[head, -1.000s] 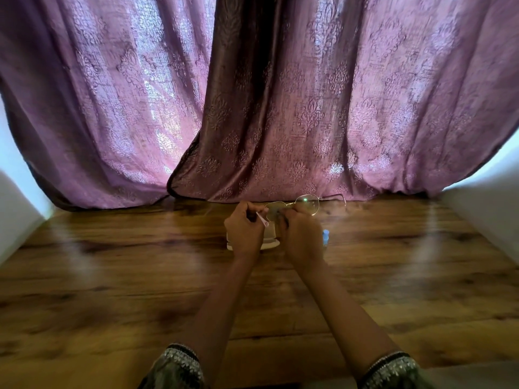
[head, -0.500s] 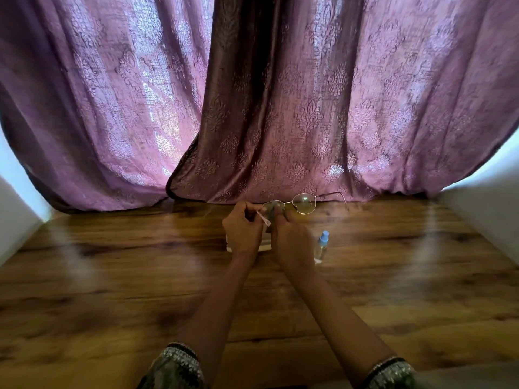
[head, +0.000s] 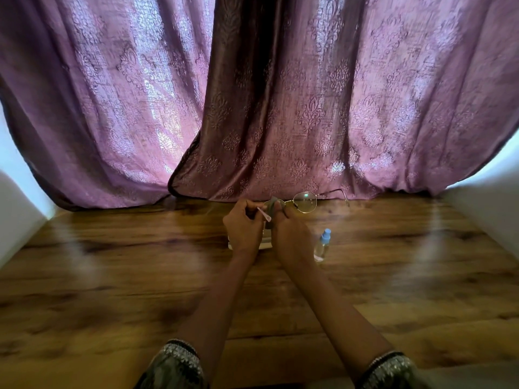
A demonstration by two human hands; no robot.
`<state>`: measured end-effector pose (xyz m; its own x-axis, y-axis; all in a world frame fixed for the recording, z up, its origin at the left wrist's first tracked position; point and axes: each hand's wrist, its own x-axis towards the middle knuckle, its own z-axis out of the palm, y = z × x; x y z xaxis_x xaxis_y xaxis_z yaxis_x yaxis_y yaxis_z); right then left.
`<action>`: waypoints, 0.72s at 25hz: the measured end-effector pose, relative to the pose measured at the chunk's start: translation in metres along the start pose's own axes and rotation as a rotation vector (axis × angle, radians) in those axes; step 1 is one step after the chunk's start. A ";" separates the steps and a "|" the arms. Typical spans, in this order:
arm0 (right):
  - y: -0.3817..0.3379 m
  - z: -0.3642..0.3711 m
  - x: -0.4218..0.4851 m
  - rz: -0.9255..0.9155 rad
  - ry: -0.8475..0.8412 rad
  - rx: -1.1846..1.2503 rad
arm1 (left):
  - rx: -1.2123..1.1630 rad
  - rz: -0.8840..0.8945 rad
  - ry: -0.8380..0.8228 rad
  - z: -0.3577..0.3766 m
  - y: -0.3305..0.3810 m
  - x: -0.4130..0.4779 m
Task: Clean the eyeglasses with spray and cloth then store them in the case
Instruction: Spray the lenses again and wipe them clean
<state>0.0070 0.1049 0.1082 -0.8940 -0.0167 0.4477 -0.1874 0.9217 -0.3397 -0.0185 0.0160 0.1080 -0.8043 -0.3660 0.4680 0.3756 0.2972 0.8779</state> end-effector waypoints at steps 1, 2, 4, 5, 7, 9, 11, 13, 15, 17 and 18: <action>-0.003 -0.001 0.000 -0.011 -0.042 0.005 | 0.005 -0.007 -0.004 0.000 0.000 0.001; -0.005 0.000 -0.003 -0.029 -0.067 -0.014 | 0.011 -0.015 -0.004 0.000 -0.001 0.002; -0.006 0.004 -0.013 -0.057 -0.054 -0.065 | 0.008 -0.022 0.007 -0.002 -0.003 0.003; -0.004 0.006 -0.018 -0.055 -0.027 -0.089 | 0.005 -0.015 0.013 -0.002 -0.003 0.003; 0.004 0.012 -0.020 -0.055 0.048 -0.132 | 0.007 0.007 0.012 -0.002 -0.005 0.003; 0.006 0.010 -0.012 -0.041 0.099 -0.132 | 0.004 0.015 0.008 -0.002 -0.006 0.003; 0.002 0.005 -0.002 0.002 0.122 -0.104 | -0.002 0.019 0.003 0.000 -0.005 0.003; -0.003 0.007 0.000 -0.025 0.141 -0.125 | -0.015 0.008 -0.001 0.001 -0.005 0.003; -0.005 0.009 -0.009 -0.074 0.112 -0.144 | -0.003 -0.009 0.004 0.000 -0.007 0.004; 0.002 0.014 -0.018 -0.125 0.132 -0.199 | 0.013 -0.009 0.013 0.000 -0.010 0.005; 0.007 0.015 -0.020 -0.113 0.130 -0.196 | 0.015 0.000 0.018 0.000 -0.011 0.005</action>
<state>0.0178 0.1060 0.0848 -0.8099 -0.0856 0.5803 -0.1892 0.9745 -0.1204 -0.0264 0.0106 0.1012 -0.7960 -0.3821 0.4695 0.3682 0.3099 0.8766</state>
